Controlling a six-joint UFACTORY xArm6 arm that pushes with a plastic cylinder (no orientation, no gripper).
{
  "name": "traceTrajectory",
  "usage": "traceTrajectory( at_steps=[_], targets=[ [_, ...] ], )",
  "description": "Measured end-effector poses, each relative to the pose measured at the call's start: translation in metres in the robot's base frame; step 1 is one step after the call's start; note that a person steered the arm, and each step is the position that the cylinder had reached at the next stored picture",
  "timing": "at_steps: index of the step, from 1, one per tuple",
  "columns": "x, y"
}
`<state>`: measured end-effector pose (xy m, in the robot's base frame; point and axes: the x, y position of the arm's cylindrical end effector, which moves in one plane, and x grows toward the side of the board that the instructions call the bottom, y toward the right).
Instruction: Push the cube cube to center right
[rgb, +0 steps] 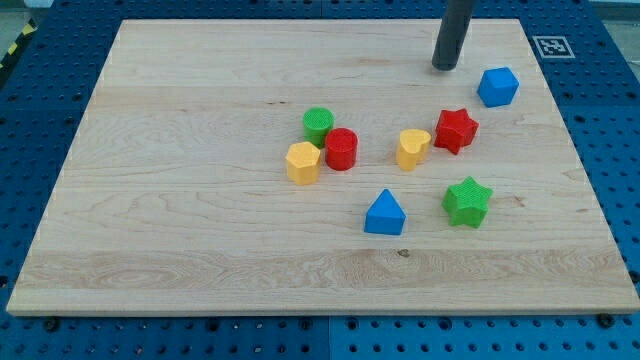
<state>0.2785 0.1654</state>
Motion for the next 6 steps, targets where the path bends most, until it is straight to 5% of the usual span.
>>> traceTrajectory(
  at_steps=[1,2,4,5,6],
  targets=[
    [0.042,0.021],
    [0.142,0.039],
    [0.026,-0.077],
    [-0.036,-0.058],
    [-0.015,0.042]
  ],
)
